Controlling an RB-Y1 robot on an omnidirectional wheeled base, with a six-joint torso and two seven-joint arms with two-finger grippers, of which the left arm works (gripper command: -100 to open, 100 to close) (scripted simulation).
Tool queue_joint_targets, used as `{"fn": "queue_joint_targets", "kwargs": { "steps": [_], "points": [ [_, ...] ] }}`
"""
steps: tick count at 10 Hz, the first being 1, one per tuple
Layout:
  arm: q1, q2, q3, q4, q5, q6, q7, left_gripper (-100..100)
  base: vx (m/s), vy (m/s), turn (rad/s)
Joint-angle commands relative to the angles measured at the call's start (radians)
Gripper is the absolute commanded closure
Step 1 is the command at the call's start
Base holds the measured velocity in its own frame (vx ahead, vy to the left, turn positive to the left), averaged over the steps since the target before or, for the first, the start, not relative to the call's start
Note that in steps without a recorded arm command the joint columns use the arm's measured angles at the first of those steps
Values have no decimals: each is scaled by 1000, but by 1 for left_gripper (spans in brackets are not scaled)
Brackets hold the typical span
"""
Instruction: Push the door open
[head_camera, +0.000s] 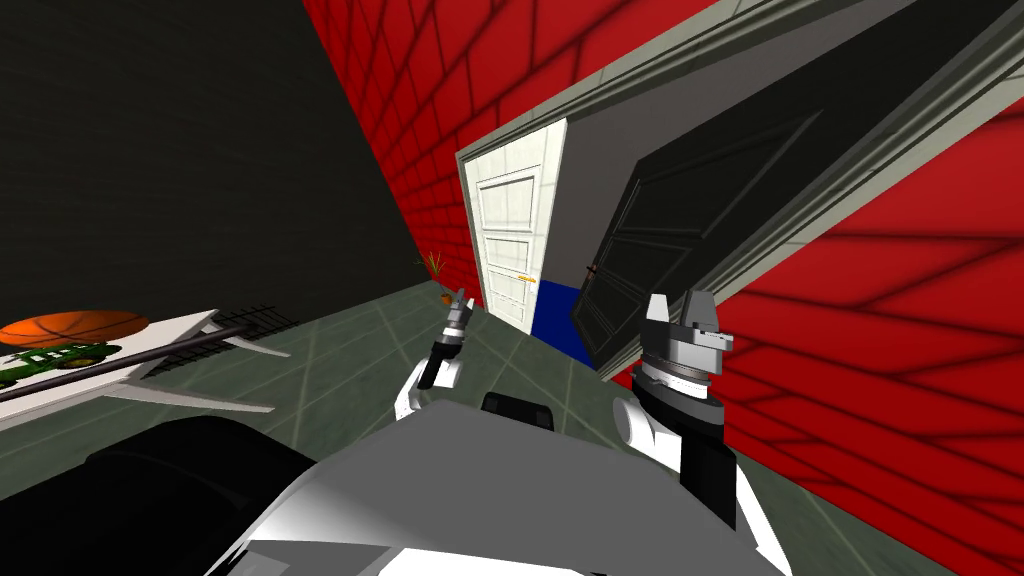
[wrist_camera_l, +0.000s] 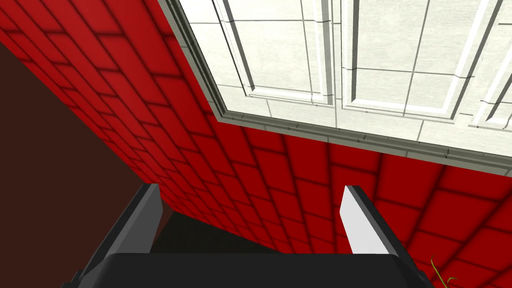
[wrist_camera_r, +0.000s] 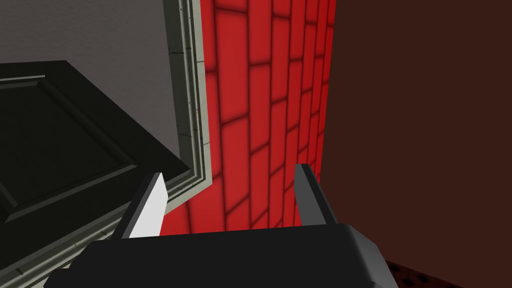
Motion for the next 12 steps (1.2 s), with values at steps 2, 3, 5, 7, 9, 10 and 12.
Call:
{"fn": "queue_joint_targets", "kwargs": {
  "steps": [2,3,5,7,9,10,12],
  "points": [
    [-32,8,-14,63,4,10,1,-100,101,4,-61],
    [-48,12,-23,99,6,15,1,-100,156,14,-107],
    [-66,16,-32,135,9,20,2,-100,149,24,-83],
    [-83,20,-41,174,11,25,2,-100,107,12,-61],
    [-101,23,-51,212,14,30,3,-100,89,4,-58],
    [-111,24,-56,232,15,32,3,-100,91,9,-65],
    [-129,27,-65,271,17,38,4,-100,99,8,-61]
  ]
}}
